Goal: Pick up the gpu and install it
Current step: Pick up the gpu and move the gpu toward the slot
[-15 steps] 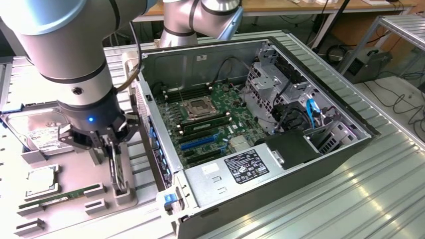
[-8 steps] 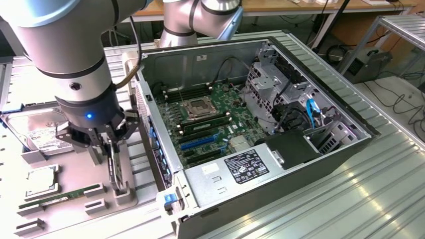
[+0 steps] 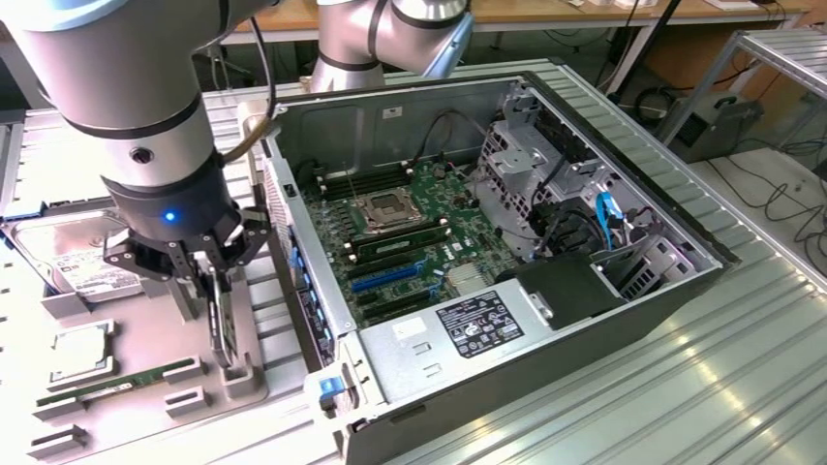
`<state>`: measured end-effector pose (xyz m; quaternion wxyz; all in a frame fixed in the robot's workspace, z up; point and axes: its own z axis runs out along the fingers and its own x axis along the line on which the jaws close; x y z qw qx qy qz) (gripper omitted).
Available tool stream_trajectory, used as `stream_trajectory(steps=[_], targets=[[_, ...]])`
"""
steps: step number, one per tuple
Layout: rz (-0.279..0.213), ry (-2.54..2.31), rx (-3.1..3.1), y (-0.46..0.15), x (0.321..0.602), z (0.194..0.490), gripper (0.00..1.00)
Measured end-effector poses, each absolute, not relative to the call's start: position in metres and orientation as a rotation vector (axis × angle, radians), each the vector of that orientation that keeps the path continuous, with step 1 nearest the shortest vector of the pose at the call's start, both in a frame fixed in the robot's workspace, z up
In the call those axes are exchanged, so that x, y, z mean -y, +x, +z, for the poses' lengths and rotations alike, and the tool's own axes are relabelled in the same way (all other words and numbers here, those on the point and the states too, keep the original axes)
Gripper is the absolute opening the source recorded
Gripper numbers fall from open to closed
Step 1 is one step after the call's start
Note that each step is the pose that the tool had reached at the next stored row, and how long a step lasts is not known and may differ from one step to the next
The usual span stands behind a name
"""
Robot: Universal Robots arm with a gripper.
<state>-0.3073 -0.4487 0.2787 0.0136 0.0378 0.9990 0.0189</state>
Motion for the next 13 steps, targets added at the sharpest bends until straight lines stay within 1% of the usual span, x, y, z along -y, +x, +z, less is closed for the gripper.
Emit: stream_trajectory(steps=[13], targets=[[0.059,0.118,-3.112,-0.307,0.449,0.291,0.26]])
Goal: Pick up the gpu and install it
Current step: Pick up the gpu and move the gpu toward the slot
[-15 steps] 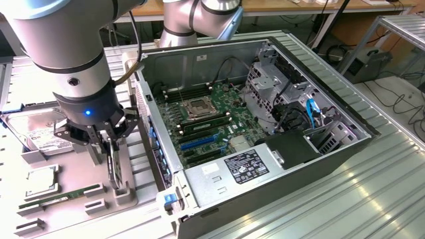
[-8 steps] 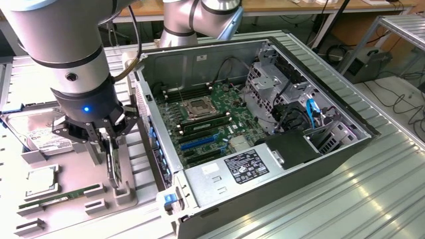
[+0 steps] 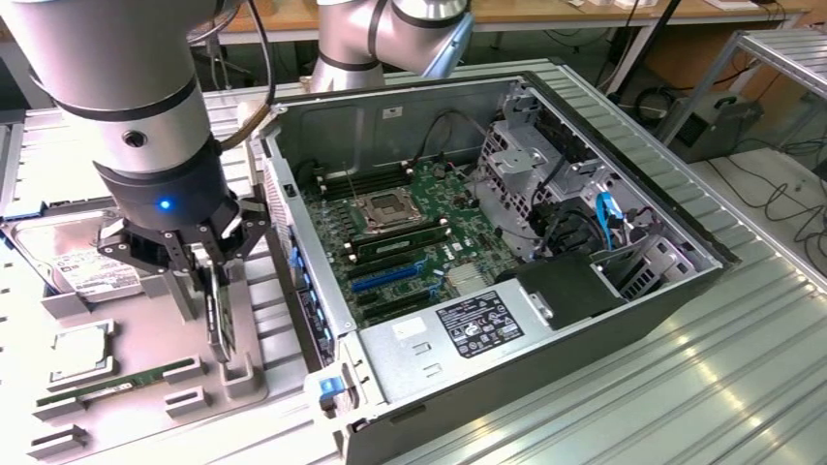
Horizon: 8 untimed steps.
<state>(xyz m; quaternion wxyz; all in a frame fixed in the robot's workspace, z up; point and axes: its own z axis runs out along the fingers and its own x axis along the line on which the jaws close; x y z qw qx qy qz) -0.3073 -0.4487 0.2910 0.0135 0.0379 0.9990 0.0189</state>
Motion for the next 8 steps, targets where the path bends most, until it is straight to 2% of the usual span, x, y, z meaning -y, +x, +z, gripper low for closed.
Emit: stream_trajectory(steps=[8], targets=[[0.059,0.118,-3.112,-0.3073,0.4487,0.2989,0.26]])
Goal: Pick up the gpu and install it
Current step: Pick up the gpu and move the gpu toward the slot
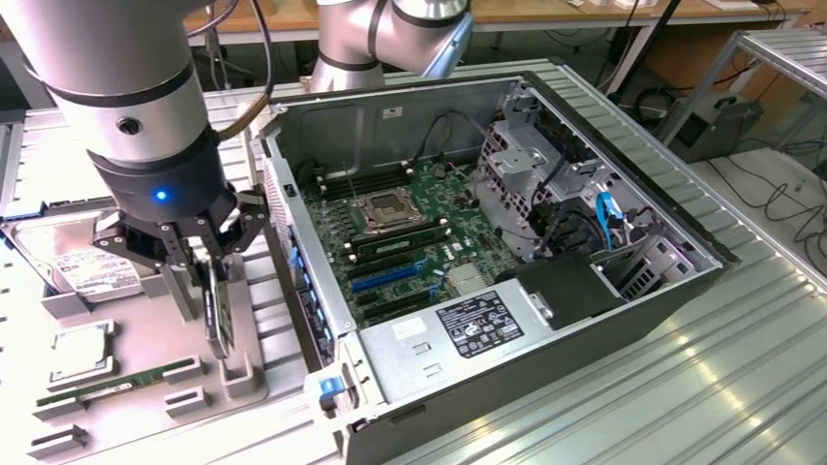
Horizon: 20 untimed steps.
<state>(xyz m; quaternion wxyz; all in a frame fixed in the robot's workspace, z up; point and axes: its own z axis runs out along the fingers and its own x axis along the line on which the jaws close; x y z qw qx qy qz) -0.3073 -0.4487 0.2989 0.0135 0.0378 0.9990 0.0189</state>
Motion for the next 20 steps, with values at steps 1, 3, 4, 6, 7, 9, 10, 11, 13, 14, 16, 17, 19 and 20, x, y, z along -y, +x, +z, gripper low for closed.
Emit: stream_trajectory(steps=[1,3,4,6,7,9,10,11,13,14,16,17,19,20], targets=[[0.059,0.118,-3.112,-0.307,0.449,0.3,0.26],[0.059,0.118,-3.112,-0.307,0.449,0.302,0.26],[0.059,0.118,-3.112,-0.307,0.449,0.304,0.26],[0.059,0.118,-3.112,-0.307,0.449,0.306,0.26],[0.059,0.118,-3.112,-0.307,0.449,0.307,0.26],[0.059,0.118,-3.112,-0.307,0.449,0.309,0.26],[0.059,0.118,-3.112,-0.307,0.449,0.31,0.26],[0.059,0.118,-3.112,-0.307,0.449,0.311,0.26],[0.059,0.118,-3.112,-0.307,0.449,0.314,0.26],[0.059,0.118,-3.112,-0.307,0.449,0.315,0.26],[0.059,0.118,-3.112,-0.307,0.449,0.317,0.26],[0.059,0.118,-3.112,-0.307,0.449,0.319,0.26],[0.059,0.118,-3.112,-0.307,0.449,0.322,0.26],[0.059,0.118,-3.112,-0.307,0.449,0.323,0.26]])
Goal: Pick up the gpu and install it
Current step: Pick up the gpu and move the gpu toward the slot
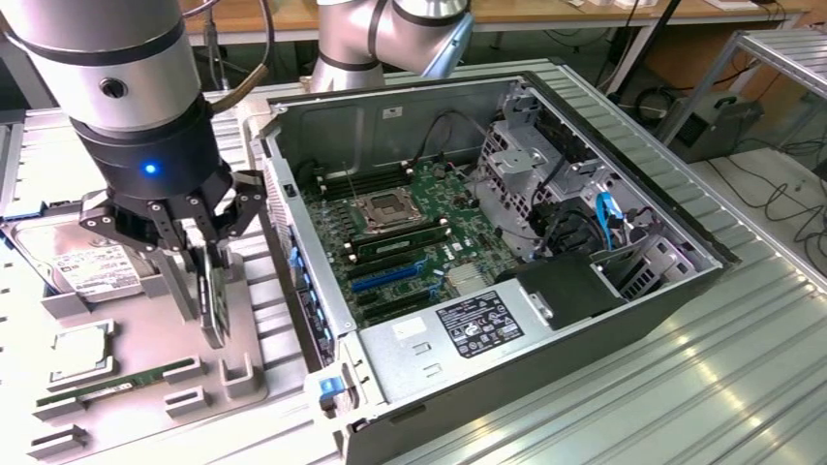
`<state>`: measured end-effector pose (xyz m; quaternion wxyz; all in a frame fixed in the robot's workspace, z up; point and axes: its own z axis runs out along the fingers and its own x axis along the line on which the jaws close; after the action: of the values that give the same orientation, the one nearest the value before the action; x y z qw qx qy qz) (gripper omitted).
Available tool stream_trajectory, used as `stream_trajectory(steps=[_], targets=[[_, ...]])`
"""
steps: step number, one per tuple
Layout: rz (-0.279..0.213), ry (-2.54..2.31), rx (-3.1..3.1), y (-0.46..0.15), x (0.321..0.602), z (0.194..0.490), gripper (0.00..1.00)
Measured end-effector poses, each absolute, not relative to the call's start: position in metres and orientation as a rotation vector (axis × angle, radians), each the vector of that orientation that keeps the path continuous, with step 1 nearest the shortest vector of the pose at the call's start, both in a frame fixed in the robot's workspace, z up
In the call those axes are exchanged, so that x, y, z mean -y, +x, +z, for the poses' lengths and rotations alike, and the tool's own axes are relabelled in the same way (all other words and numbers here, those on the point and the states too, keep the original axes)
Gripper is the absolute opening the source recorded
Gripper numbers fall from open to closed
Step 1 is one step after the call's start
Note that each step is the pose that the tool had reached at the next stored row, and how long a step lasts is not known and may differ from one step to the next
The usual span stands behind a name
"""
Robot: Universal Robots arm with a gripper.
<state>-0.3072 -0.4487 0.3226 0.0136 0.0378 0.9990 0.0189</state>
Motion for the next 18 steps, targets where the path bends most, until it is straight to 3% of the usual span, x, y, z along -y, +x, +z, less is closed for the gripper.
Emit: stream_trajectory(steps=[18], targets=[[0.059,0.118,-3.112,-0.307,0.449,0.344,0.26]])
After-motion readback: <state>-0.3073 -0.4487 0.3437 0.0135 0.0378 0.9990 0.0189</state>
